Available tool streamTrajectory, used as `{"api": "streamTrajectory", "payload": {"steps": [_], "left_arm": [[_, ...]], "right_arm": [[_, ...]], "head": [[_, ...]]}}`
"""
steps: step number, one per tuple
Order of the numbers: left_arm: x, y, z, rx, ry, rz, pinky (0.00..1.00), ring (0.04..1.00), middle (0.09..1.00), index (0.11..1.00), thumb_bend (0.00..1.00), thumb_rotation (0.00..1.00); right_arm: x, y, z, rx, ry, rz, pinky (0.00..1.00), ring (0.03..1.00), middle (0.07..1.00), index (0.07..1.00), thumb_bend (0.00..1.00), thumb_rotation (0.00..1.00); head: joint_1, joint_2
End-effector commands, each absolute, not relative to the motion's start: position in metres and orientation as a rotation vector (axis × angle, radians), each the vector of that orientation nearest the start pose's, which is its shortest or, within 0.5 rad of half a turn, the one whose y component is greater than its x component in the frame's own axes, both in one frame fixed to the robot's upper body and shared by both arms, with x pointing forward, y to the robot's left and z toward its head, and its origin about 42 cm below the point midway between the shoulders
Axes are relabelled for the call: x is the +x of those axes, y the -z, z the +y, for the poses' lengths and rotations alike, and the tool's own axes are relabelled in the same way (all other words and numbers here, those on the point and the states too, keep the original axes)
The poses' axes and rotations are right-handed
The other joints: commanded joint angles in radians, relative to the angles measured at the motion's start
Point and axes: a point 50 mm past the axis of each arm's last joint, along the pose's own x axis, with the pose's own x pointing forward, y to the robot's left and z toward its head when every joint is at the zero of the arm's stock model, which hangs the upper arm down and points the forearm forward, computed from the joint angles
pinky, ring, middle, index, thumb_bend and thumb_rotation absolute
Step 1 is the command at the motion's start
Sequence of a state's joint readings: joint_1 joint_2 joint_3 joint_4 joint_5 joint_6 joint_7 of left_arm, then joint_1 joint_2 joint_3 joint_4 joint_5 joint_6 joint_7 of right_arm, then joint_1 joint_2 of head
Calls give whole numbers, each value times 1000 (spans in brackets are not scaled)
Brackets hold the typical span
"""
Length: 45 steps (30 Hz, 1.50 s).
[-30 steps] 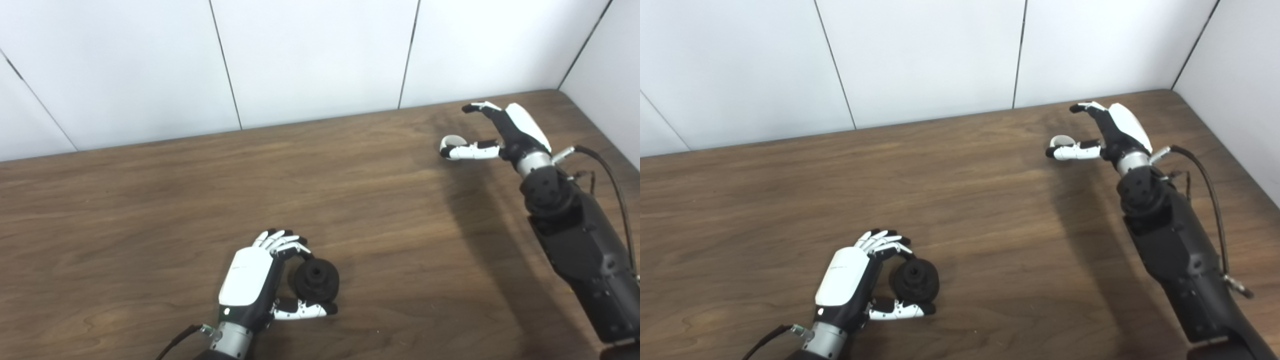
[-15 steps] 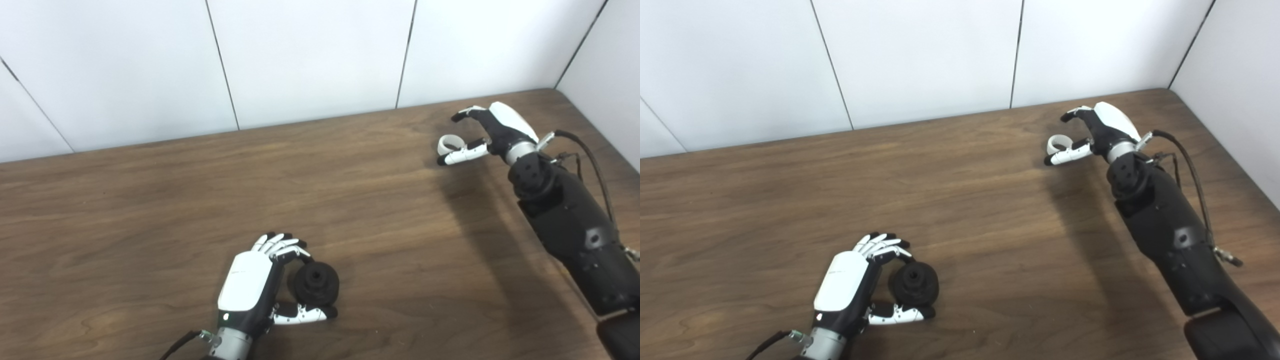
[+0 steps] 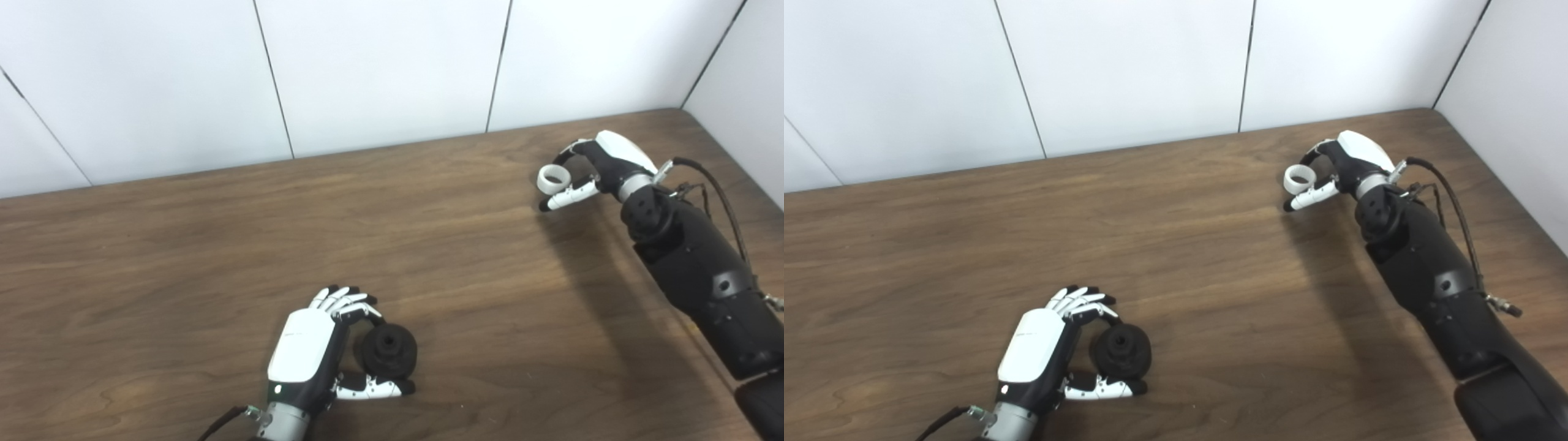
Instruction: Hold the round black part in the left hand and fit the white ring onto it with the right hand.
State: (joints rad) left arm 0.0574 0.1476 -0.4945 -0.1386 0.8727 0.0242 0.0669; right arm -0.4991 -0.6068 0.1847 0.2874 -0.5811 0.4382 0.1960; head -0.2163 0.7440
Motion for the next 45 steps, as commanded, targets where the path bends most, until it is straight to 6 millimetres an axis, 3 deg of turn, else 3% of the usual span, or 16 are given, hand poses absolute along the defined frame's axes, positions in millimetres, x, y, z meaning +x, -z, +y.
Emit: {"api": "streamTrajectory", "payload": {"steps": [1,45], "left_arm": [[211,-75,135,998,460,-120,921,846,767,485,524,53],[206,-79,133,996,461,-109,930,854,775,485,524,52]], "right_arm": [[442,-251,-389,-1210,146,225,1000,972,927,685,814,282],[451,-254,-376,-1201,151,176,1000,938,896,642,777,237]], "head": [[2,2],[14,20]]}}
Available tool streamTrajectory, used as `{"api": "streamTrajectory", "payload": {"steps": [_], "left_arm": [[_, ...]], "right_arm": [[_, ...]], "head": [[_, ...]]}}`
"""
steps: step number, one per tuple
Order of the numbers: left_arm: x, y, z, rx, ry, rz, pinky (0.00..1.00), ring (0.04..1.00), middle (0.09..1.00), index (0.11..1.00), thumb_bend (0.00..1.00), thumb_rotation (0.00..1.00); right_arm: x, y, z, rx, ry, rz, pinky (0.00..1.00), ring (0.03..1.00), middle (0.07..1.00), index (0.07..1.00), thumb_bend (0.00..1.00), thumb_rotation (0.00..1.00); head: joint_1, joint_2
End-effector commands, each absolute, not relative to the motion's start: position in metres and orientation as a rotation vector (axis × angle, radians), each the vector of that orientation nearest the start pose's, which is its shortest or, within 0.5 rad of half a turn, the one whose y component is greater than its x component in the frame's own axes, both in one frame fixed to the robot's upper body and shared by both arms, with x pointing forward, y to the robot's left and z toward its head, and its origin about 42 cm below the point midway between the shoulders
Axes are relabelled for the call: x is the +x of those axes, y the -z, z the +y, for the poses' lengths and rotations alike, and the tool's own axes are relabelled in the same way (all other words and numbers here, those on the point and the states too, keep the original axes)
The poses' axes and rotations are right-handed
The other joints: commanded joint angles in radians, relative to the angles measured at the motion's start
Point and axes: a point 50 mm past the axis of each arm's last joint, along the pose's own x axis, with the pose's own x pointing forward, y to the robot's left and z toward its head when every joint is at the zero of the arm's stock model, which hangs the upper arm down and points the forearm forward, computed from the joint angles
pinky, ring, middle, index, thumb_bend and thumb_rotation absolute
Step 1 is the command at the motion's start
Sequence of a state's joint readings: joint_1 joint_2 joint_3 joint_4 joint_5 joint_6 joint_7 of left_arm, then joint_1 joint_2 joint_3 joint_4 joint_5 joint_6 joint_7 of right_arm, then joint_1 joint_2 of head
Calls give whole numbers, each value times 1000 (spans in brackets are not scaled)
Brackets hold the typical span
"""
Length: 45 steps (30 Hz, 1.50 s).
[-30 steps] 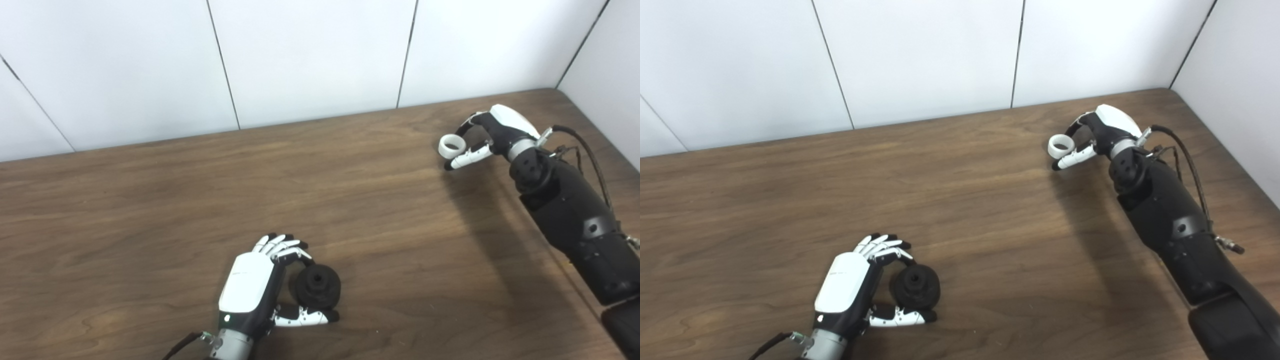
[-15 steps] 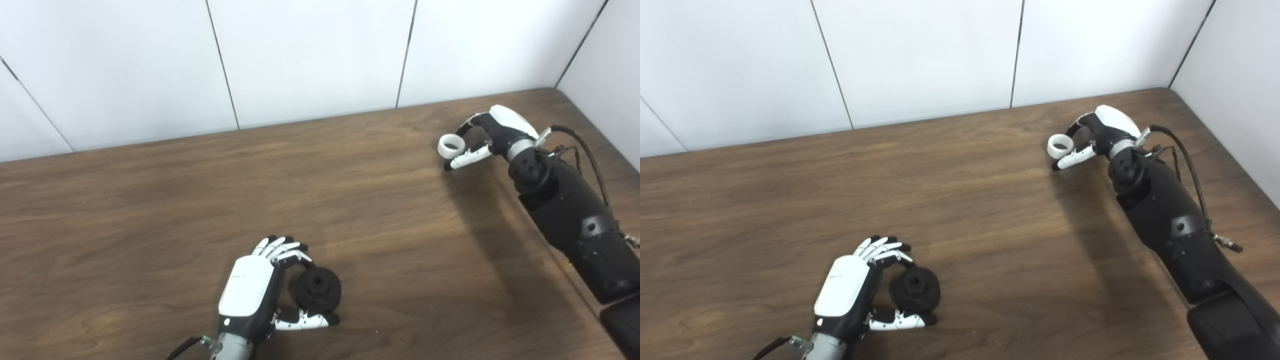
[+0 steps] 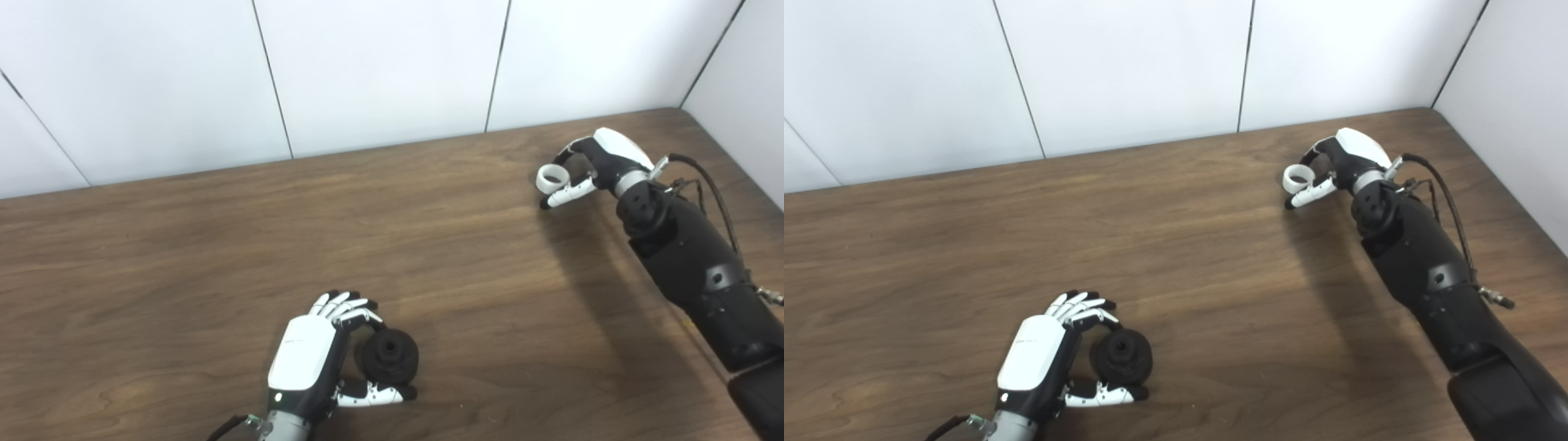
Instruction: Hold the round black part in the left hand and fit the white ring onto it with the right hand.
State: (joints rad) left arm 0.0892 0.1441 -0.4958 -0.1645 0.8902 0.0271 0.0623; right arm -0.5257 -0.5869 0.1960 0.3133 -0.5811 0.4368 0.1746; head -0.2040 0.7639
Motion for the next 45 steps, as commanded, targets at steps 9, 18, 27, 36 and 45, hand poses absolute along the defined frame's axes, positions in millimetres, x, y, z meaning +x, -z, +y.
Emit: {"api": "streamTrajectory", "payload": {"steps": [9,18,27,36,45], "left_arm": [[205,-78,132,998,463,-113,926,852,773,485,524,52],[204,-80,133,997,463,-111,933,854,775,485,524,52],[204,-80,133,1001,464,-111,932,855,775,485,524,53],[204,-79,133,1000,465,-112,933,854,774,485,524,52],[204,-79,134,994,464,-120,927,850,771,484,524,52]], "right_arm": [[452,-255,-377,-1212,148,169,1000,939,891,624,769,228],[453,-256,-379,-1225,145,169,1000,945,881,598,762,220],[452,-255,-384,-1236,144,185,1000,949,880,493,524,153],[452,-255,-384,-1235,149,183,1000,948,875,493,524,151],[450,-253,-384,-1243,138,182,1000,943,867,493,523,153]], "head": [[6,4],[6,8],[8,12],[6,13],[6,16]]}}
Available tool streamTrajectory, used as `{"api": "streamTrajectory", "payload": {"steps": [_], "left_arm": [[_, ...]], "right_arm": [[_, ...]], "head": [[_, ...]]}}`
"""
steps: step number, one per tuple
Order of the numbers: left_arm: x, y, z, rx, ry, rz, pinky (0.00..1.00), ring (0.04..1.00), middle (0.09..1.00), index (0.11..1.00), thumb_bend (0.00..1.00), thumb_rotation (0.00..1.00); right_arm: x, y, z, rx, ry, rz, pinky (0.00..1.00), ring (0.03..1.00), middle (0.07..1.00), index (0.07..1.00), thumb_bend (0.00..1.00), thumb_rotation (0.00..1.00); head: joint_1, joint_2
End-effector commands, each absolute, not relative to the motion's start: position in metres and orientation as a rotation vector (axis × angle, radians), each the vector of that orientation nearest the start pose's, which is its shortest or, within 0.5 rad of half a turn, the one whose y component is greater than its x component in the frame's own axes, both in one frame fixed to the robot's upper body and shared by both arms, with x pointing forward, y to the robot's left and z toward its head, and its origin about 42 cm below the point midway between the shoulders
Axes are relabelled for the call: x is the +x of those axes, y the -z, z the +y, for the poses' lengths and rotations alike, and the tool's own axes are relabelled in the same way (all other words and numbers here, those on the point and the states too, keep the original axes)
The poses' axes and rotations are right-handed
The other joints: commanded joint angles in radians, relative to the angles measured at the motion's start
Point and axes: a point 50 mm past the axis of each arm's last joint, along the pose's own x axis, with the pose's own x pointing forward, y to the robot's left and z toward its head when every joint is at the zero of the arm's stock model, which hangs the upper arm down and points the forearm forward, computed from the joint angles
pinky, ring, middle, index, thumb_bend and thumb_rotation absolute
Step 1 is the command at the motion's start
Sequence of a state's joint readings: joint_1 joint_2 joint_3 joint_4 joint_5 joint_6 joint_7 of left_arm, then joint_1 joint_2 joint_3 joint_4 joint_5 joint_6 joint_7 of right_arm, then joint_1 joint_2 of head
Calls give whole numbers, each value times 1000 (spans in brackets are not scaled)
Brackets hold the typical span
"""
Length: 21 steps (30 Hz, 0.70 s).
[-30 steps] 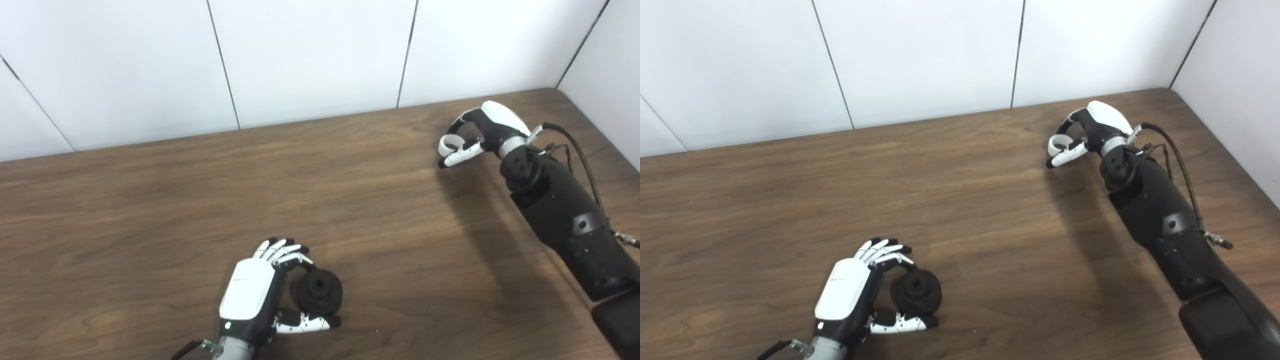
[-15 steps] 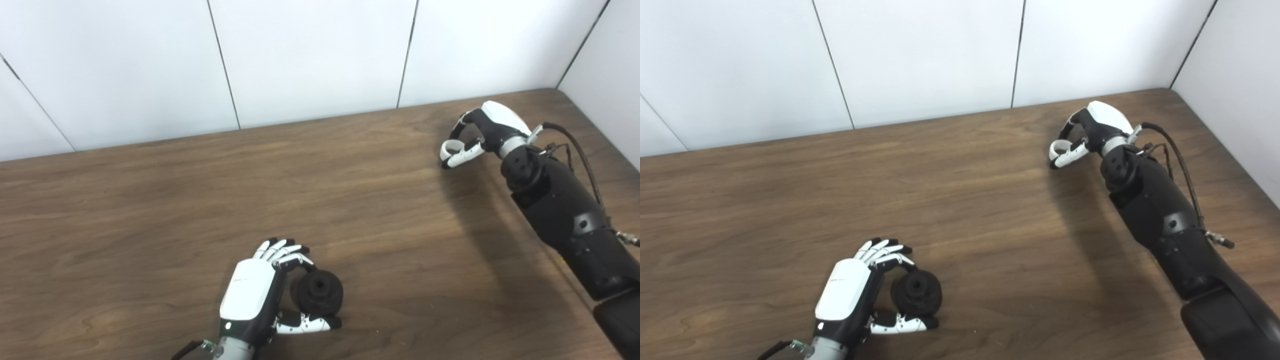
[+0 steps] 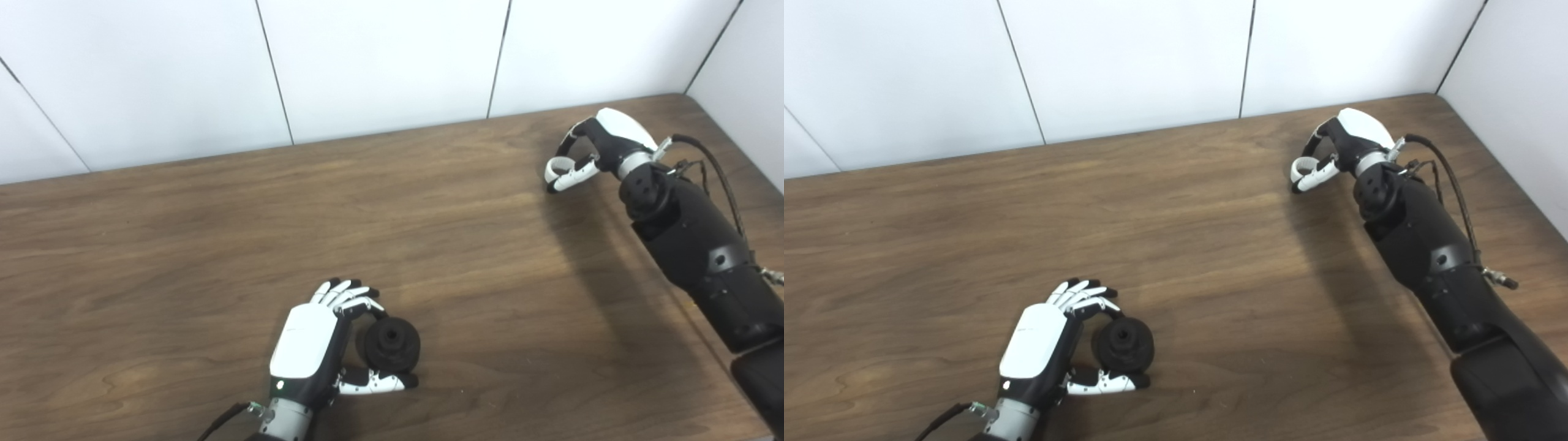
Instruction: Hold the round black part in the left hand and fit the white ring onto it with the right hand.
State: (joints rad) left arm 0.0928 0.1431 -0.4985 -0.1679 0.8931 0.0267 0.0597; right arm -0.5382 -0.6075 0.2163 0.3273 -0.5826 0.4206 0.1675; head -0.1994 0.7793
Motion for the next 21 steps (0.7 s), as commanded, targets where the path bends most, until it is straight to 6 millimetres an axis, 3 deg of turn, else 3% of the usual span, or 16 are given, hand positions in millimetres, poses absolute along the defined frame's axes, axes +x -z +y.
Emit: {"api": "streamTrajectory", "payload": {"steps": [1,21], "left_arm": [[204,-79,134,993,463,-119,927,851,771,484,524,52],[207,-79,132,1009,466,-118,929,849,769,484,524,54]], "right_arm": [[450,-253,-384,-1242,138,183,1000,943,866,493,523,152],[441,-252,-388,-1289,114,116,1000,912,811,486,522,141]], "head": [[4,2],[0,0]]}}
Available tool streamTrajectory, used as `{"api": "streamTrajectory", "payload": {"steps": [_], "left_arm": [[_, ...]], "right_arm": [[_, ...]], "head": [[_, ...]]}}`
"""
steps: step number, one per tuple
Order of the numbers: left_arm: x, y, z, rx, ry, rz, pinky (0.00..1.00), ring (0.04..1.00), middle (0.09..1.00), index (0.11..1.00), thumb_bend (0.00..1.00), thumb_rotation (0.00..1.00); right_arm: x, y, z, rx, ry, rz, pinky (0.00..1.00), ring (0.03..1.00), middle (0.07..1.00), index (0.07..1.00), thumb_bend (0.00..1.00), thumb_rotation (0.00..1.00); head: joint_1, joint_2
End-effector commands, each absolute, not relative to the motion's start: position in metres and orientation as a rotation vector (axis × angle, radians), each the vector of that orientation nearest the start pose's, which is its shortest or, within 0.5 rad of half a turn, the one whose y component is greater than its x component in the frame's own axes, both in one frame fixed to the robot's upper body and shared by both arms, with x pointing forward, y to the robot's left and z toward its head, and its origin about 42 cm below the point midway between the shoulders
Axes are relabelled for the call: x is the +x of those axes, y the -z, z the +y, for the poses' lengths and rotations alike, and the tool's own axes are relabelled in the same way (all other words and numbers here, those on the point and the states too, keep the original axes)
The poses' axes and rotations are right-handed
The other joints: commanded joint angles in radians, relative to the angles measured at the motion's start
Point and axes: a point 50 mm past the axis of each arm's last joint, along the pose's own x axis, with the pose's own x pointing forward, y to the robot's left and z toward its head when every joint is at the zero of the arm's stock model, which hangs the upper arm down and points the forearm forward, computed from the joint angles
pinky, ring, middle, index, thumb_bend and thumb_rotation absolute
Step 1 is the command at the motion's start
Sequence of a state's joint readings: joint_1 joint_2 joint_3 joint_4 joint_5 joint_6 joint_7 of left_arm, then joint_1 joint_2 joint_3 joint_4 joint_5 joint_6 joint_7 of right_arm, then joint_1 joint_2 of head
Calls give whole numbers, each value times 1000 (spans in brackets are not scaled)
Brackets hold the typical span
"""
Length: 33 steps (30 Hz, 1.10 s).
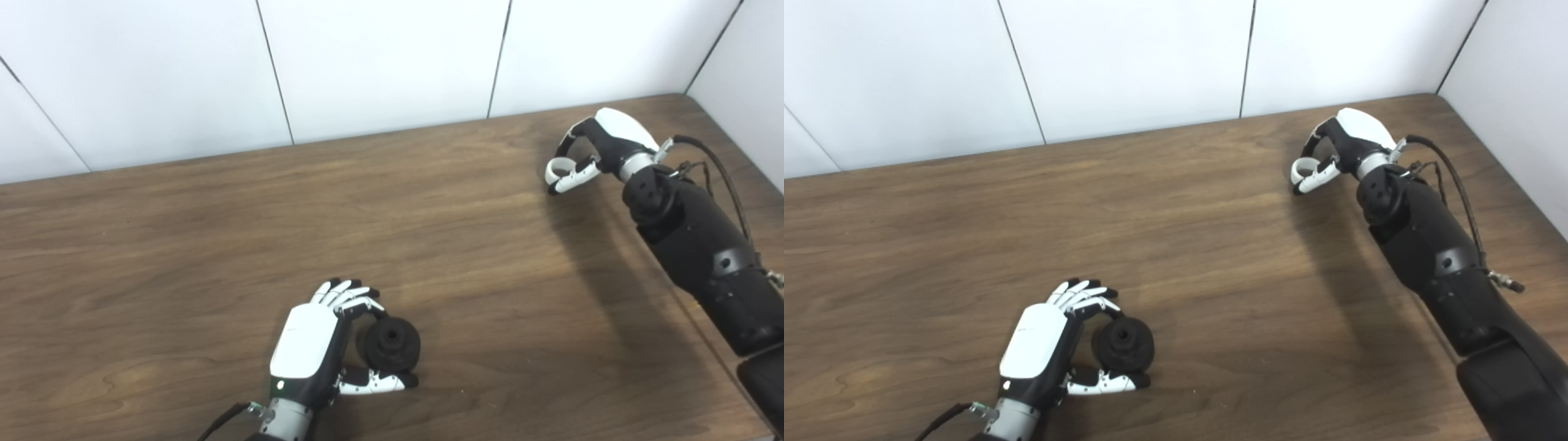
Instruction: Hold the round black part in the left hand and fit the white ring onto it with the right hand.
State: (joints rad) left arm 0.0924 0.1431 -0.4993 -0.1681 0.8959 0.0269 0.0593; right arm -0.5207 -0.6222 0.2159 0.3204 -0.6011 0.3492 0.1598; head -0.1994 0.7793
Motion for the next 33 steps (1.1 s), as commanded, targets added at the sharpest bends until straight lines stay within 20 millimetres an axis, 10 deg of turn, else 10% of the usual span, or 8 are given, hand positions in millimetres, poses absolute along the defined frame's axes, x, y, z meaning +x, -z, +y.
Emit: {"api": "streamTrajectory", "payload": {"steps": [1,14,33], "left_arm": [[207,-79,132,1011,466,-119,929,849,768,484,524,54],[210,-78,127,1002,471,-124,928,852,764,484,524,53],[209,-83,118,996,472,-133,926,849,760,484,524,54]], "right_arm": [[440,-253,-388,-1293,112,110,1000,909,807,486,522,140],[419,-280,-354,-1382,16,-53,1000,898,812,486,522,141],[346,-338,-248,-1418,-410,-248,1000,888,805,484,524,144]], "head": [[0,0],[6,-5],[48,26]]}}
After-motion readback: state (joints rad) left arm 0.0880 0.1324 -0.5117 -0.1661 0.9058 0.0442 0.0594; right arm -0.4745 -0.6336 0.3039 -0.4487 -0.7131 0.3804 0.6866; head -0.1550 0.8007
